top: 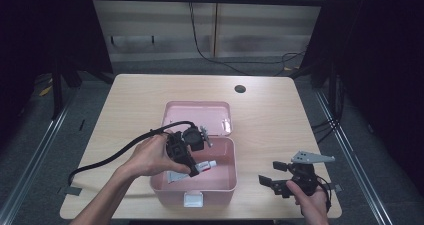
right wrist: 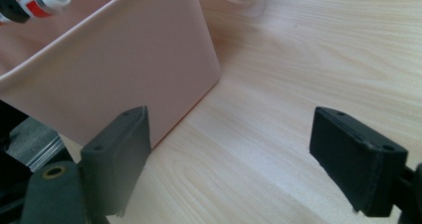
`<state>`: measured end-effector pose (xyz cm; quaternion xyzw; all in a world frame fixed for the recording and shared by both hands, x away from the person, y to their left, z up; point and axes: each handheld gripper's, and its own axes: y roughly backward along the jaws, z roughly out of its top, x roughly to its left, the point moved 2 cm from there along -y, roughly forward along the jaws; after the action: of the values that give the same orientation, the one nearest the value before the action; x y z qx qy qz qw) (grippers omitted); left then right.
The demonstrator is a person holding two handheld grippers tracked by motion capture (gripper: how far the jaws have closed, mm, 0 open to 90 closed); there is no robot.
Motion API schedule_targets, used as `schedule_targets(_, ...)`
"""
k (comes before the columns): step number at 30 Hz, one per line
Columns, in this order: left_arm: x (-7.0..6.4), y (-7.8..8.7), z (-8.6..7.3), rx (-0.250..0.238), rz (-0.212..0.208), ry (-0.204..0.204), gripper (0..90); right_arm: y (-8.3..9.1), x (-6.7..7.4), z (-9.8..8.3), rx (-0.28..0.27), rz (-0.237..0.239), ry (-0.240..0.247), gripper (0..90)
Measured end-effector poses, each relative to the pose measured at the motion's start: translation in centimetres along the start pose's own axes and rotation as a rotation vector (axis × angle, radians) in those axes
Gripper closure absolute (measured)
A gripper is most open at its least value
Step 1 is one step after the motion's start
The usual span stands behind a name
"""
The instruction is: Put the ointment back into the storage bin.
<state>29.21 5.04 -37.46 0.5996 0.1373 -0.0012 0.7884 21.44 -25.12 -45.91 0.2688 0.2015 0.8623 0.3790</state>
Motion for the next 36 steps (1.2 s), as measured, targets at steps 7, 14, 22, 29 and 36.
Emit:
schedule_targets(7, 0.0, -1.5, 0.2, 0.018, -0.027, -0.024, 70.7, -0.1, 0.0, 0.0, 0.0, 0.002, 0.003, 16.1)
schedule_targets(14, 0.0, -2.7, 0.5, 0.033, -0.044, -0.028, 70.7, 0.0, 0.0, 0.0, 0.001, 0.001, 0.002, 16.1)
schedule_targets(22, 0.3, -3.7, 0.7, 0.039, -0.074, -0.006, 70.7, 0.0, 0.0, 0.0, 0.002, 0.003, 0.005, 16.1)
schedule_targets(29, 0.4, -4.3, 0.7, 0.055, -0.072, -0.02, 70.7, -0.1, 0.0, 0.0, 0.004, 0.003, 0.005, 16.1)
schedule_targets(36, 0.7, -5.2, 0.8, 0.056, -0.093, -0.002, 70.6, -0.1, 0.1, 0.0, 0.005, 0.003, 0.006, 16.0)
